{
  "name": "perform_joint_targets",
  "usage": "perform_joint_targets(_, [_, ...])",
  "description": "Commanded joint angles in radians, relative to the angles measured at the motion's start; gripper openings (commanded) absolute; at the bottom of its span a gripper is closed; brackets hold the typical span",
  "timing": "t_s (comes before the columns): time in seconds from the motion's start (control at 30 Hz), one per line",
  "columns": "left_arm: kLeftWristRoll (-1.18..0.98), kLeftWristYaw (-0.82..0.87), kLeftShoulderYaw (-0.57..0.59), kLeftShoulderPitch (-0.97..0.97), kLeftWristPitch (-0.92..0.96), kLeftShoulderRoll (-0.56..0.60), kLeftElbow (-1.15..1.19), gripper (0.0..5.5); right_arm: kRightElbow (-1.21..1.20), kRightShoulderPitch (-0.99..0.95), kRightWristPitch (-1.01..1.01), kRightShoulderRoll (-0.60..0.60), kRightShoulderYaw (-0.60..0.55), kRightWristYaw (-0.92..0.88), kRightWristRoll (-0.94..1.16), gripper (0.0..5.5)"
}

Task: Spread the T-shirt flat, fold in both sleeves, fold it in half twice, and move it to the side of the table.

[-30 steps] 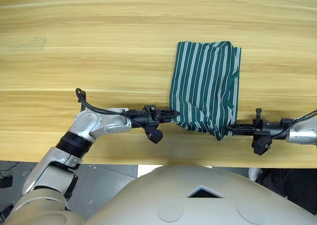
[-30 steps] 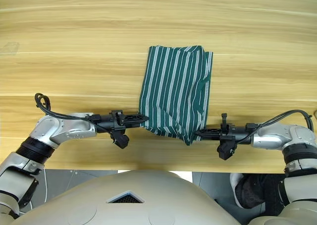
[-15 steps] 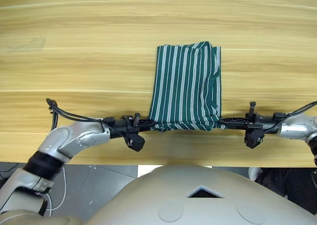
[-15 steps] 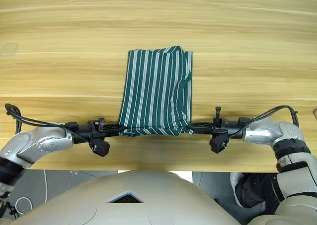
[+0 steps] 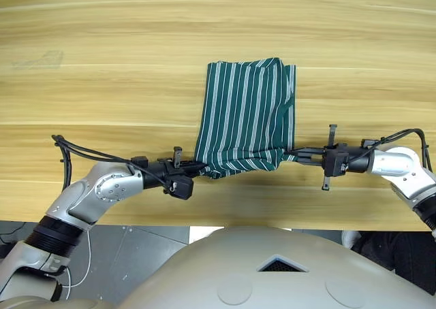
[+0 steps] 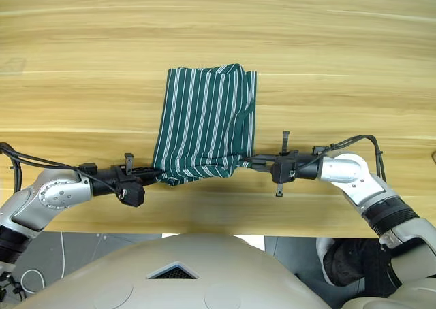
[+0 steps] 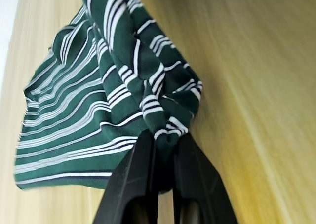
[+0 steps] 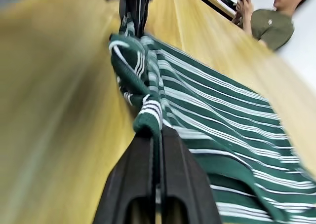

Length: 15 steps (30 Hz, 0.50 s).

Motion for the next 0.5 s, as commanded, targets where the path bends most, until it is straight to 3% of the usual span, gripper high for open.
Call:
perform_joint_targets(0.03, [-0.048,-0.043,0.028,0.022,0.043,0.000,-0.029,0.23,-0.123,0.046,0.175,-0.021,-0.070,0.096,0.076,0.00])
perform_joint_targets(0.1, [-0.111,-0.067,0.052,0.051,0.086,0.009,-0.089,0.23,-0.188,0.067,0.271,-0.029,-0.113,0.139,0.130,0.00])
perform_joint_targets(0.27, [-0.521,-0.162,0.225,0.139,0.363,0.108,-0.435,0.23,-0.256,0.107,0.423,-0.026,-0.240,0.210,0.201,0.00])
perform_joint_targets(0.5, [-0.653,-0.239,0.408,0.267,0.503,0.157,-0.613,0.23,-0.316,0.167,0.536,0.007,-0.375,0.263,0.212,0.00])
